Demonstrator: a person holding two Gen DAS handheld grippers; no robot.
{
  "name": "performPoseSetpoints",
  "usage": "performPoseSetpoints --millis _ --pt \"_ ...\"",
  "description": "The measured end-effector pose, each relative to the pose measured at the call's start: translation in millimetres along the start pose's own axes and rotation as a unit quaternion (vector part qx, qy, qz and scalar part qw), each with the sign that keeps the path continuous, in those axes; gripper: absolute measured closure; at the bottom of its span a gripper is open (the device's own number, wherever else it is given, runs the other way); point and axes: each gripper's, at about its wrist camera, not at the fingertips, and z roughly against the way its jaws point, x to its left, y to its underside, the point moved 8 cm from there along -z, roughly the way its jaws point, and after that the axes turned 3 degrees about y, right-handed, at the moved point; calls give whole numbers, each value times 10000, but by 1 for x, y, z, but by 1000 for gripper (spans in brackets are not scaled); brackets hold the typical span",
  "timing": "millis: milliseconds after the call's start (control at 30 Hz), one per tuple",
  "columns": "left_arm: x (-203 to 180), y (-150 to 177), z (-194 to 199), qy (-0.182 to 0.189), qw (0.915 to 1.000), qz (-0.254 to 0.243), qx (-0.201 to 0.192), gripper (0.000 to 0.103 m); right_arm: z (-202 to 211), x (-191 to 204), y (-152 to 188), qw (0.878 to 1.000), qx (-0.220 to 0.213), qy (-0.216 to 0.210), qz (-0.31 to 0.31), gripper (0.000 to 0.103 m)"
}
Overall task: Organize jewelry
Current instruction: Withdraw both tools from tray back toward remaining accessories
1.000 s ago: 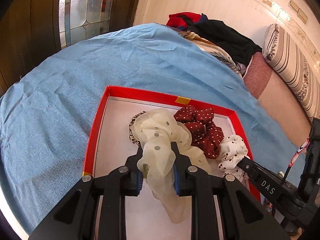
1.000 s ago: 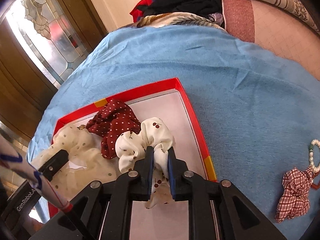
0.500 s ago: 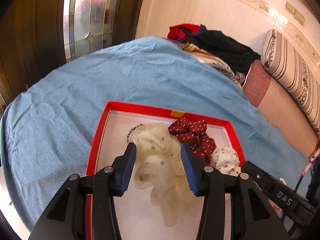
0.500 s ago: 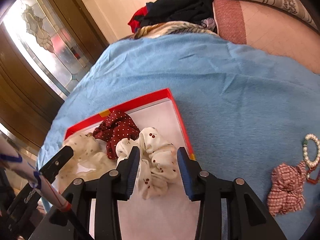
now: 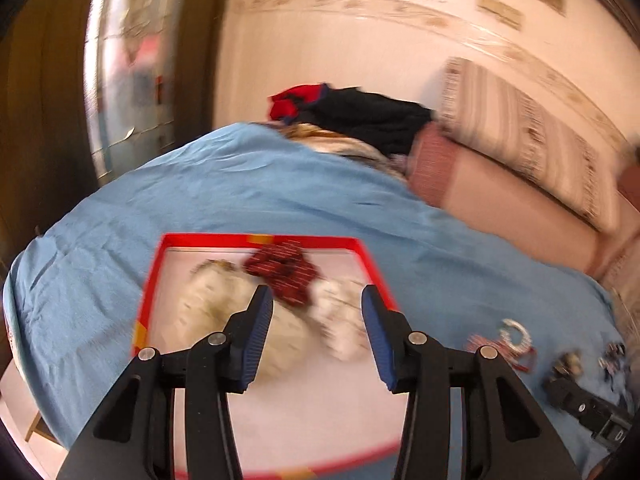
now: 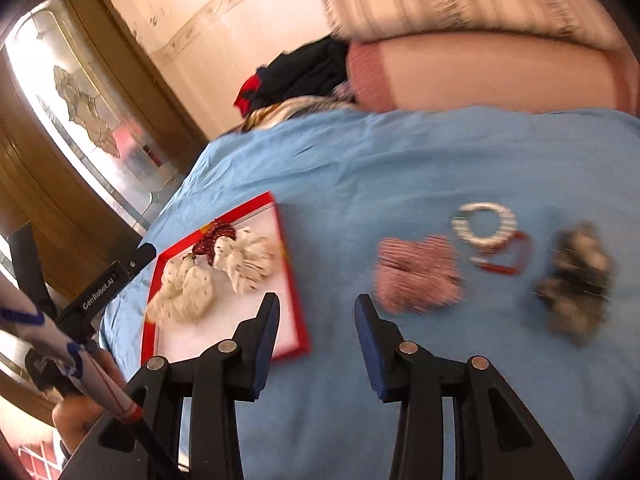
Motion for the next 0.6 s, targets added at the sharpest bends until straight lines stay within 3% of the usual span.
performPoseSetpoints --millis 200,300,433,500,600 --pt "-95 16 63 766 9960 -462 -37 58 93 -43 0 9976 -625 224 -218 61" --pt "-139 12 100 1163 9908 -685 -44 58 140 -55 -11 9941 -990 138 -411 61" --pt "-178 -8 158 1569 9845 -755 -221 51 204 -58 -23 9877 -1504 17 -418 61" --pt "-190 -15 173 1697 9821 -794 -191 42 232 -55 -29 9842 -1738 -82 -333 61" --pt "-201 -20 173 1803 9801 -827 -40 41 244 -56 -33 9828 -1824 14 -283 61"
